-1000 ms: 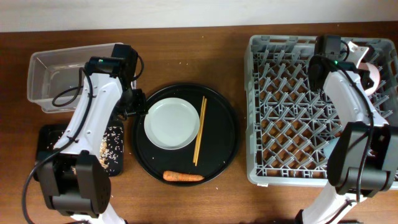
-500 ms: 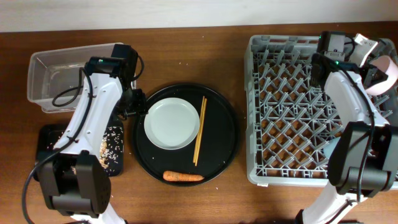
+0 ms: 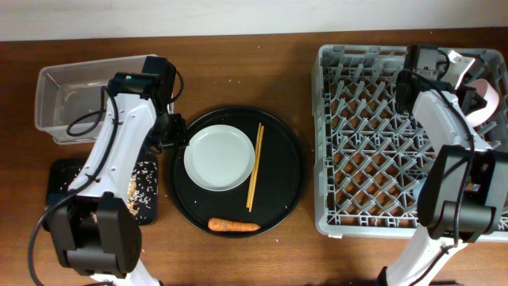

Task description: Sort waste into correct bins and load items into the dishwasher rack

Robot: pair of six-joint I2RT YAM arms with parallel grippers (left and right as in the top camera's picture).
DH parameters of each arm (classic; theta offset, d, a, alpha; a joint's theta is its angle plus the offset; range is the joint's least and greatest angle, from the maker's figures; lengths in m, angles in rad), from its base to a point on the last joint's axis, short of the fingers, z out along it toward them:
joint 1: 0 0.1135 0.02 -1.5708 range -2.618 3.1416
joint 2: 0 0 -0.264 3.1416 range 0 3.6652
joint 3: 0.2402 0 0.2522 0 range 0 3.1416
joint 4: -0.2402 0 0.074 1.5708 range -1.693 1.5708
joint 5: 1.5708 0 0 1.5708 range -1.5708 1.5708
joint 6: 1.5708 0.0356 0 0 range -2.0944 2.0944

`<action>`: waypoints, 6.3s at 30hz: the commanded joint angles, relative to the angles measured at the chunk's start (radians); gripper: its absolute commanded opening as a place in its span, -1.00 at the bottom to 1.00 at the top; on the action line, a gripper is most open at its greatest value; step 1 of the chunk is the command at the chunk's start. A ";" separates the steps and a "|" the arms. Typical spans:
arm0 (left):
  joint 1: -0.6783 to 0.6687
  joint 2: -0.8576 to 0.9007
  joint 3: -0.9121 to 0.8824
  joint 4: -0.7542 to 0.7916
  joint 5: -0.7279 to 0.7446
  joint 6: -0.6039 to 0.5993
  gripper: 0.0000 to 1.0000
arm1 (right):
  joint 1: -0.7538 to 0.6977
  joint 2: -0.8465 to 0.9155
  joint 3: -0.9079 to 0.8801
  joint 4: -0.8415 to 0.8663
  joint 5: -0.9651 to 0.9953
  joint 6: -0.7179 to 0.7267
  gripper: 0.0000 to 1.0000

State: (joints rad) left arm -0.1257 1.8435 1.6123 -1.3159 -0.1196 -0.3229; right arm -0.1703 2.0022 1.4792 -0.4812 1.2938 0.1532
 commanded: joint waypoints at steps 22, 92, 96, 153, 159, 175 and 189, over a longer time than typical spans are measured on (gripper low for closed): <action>0.006 -0.031 0.010 -0.003 0.010 -0.014 0.43 | 0.123 -0.090 -0.003 -0.079 -0.262 0.000 0.31; 0.020 -0.031 0.009 -0.010 -0.042 -0.025 0.89 | 0.758 0.063 0.021 -0.324 -1.515 0.533 -0.92; 0.020 -0.031 0.009 -0.009 -0.042 -0.025 0.89 | 0.702 -0.061 0.066 -0.362 -1.410 0.418 -0.92; 0.020 -0.031 0.009 -0.002 -0.042 -0.025 0.99 | 0.645 -0.126 0.062 -0.515 -1.419 0.296 0.38; 0.020 -0.031 0.009 -0.002 -0.042 -0.025 0.98 | 0.744 0.108 0.062 -0.439 -1.413 0.393 0.24; 0.020 -0.031 0.009 -0.002 -0.042 -0.025 0.98 | 0.747 0.153 0.062 -0.484 -1.278 0.533 0.11; 0.017 -0.031 0.009 -0.002 -0.034 -0.025 0.98 | 0.747 0.153 0.062 -0.510 -1.301 0.533 -0.79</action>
State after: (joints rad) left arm -0.1101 1.8435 1.6123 -1.3193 -0.1501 -0.3374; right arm 0.5713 2.1368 1.5410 -0.9882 -0.0048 0.6804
